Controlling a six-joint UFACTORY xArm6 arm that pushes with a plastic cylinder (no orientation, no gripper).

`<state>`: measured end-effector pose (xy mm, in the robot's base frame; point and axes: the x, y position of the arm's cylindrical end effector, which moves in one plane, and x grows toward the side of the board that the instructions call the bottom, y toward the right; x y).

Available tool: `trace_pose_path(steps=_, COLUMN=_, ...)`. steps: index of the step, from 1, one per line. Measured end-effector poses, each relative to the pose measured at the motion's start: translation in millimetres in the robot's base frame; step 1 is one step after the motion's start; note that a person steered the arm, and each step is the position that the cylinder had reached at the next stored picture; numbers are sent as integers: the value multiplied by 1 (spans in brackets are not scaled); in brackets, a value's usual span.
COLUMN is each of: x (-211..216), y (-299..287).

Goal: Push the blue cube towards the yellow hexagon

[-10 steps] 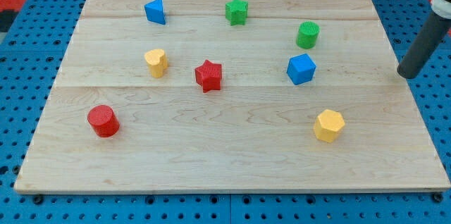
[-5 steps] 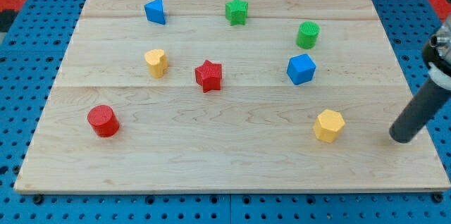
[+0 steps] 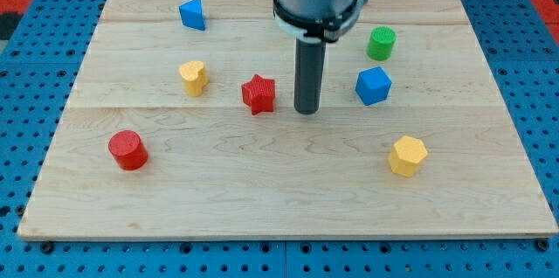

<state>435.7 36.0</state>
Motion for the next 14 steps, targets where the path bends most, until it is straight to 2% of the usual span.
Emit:
trace_pose_path(steps=1, x=-27, y=35)
trace_pose_path(steps=2, x=-35, y=34)
trace_pose_path(steps=4, x=-42, y=54)
trace_pose_path(steps=5, x=-42, y=87)
trace_pose_path(steps=6, x=-29, y=93)
trace_pose_path(steps=8, x=-55, y=93)
trace_pose_path(steps=9, x=-60, y=126)
trace_pose_path(steps=10, x=-48, y=139)
trace_pose_path(steps=12, x=5, y=136)
trace_pose_path(steps=13, x=-6, y=124)
trace_pose_path(steps=14, x=-36, y=83)
